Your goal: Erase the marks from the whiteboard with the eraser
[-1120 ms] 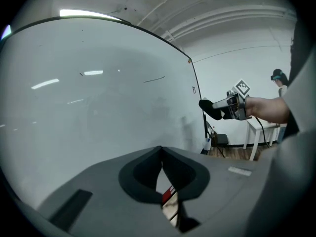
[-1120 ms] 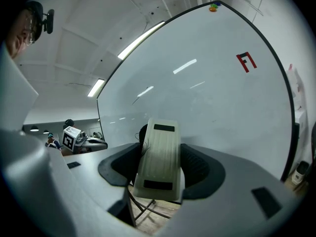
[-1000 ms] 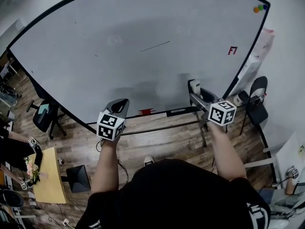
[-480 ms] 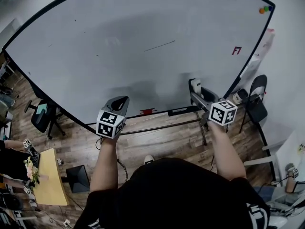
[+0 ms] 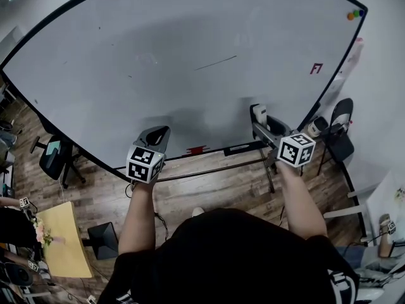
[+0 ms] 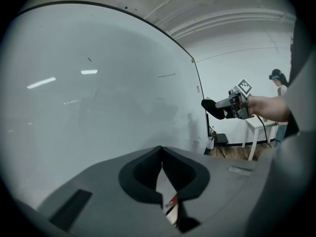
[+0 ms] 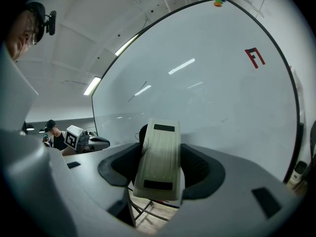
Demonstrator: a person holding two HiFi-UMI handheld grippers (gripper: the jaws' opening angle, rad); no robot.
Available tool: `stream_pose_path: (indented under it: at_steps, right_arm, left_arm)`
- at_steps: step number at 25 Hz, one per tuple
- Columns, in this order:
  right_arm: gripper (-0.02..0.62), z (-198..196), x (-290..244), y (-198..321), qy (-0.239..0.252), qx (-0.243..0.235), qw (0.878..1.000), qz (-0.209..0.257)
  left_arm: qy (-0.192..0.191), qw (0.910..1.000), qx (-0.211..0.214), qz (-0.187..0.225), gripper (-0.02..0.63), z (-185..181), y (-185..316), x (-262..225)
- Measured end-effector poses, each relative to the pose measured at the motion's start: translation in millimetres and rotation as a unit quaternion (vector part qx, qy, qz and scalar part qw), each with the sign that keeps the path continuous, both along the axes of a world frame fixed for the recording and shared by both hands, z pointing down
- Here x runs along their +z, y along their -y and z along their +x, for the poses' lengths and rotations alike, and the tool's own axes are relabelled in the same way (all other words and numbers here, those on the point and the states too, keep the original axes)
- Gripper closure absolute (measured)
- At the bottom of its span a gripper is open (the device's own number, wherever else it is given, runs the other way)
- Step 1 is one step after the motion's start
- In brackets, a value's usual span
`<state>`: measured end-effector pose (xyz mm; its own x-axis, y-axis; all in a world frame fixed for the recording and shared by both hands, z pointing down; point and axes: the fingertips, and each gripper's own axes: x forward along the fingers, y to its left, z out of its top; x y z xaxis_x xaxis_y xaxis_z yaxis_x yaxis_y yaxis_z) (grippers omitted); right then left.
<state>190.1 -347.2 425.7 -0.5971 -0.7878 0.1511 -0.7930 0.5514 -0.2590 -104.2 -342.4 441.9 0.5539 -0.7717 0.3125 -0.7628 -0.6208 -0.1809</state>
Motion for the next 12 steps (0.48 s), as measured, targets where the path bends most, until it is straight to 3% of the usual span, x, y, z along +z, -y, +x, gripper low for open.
stream_pose_path:
  at_steps: [12]
  right_arm:
    - [0.345,-5,-2,15,0.005,0.005,1.000,0.009]
  left_arm:
    - [0.016,0.9993,0.032,-0.004,0.595,7,22,6]
